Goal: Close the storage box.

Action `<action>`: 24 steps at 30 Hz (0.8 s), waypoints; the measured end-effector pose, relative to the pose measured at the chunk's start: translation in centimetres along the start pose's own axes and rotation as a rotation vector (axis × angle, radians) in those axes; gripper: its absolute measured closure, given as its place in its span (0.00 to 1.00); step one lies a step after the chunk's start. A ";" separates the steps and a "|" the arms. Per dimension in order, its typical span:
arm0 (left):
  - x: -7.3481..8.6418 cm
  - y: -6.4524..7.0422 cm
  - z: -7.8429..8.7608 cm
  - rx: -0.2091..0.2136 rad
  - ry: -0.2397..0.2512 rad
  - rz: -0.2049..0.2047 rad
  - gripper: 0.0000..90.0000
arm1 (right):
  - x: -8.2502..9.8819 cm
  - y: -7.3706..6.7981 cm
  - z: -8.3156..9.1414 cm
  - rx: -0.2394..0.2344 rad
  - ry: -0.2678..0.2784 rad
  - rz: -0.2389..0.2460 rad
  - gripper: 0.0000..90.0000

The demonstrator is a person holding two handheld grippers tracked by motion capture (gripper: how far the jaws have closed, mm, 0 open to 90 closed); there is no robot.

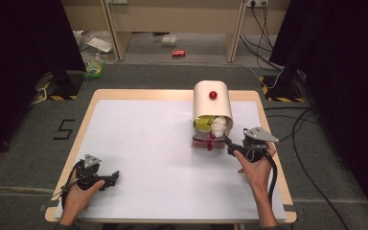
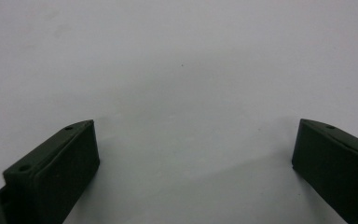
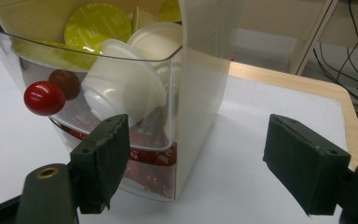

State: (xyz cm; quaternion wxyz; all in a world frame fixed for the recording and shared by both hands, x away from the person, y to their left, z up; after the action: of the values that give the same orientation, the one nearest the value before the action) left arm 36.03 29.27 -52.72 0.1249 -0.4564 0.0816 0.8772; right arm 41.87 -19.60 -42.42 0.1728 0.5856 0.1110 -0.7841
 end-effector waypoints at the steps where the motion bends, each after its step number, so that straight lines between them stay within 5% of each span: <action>1: 0.0 0.0 0.0 0.001 -0.002 -0.001 0.00 | 0.0 0.0 0.0 0.002 -0.001 0.000 0.26; 15: 0.0 0.0 0.0 0.000 0.000 0.000 0.00 | -0.2 0.4 -0.3 0.033 0.001 -0.003 0.26; 24: 0.0 0.0 0.0 0.001 -0.001 -0.001 0.00 | -0.3 0.1 0.1 0.013 0.017 -0.016 0.29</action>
State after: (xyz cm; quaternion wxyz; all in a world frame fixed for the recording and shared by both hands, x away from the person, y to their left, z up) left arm 36.02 29.29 -52.72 0.1258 -0.4559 0.0817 0.8773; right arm 41.95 -19.71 -42.12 0.1620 0.5923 0.1119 -0.7813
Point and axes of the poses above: each handheld gripper's, and its own axes: z roughly backward along the jaws, x roughly out of its underside, y roughly to its right, the point moved 3 cm from there along -z, roughly forward along the jaws, and after that the axes turned 9 degrees about y, right-handed, at the moved point
